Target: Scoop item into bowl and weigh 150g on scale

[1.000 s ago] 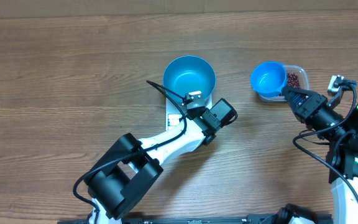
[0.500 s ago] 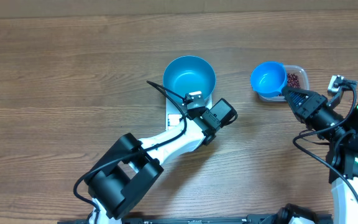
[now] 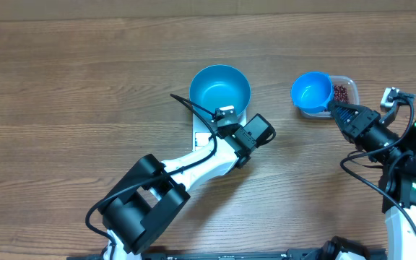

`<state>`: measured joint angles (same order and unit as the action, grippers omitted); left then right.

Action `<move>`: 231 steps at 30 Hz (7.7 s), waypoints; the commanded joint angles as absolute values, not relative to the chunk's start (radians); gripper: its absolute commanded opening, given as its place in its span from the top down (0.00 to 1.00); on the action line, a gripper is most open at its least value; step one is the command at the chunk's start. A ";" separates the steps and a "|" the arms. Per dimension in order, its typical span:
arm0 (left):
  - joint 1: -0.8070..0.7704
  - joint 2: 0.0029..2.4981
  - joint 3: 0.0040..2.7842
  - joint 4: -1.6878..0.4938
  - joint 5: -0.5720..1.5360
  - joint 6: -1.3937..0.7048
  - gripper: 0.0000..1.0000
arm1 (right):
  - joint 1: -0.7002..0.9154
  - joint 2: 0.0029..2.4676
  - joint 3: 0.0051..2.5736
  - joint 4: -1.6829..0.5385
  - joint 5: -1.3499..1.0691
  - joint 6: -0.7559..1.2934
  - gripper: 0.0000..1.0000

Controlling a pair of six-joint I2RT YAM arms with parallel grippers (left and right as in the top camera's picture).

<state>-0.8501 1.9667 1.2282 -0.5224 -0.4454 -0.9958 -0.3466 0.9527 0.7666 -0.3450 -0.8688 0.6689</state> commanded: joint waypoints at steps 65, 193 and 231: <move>-0.525 1.383 1.281 -0.947 0.121 -0.082 0.96 | -0.349 0.945 1.003 -0.765 -0.577 0.406 0.96; -0.510 1.372 1.233 -0.924 0.087 0.049 0.00 | -0.348 1.396 1.393 -0.928 -0.319 -0.009 0.96; -0.509 1.372 1.207 -0.938 0.045 0.000 0.00 | -0.348 1.399 1.393 -0.923 -0.334 -0.010 0.96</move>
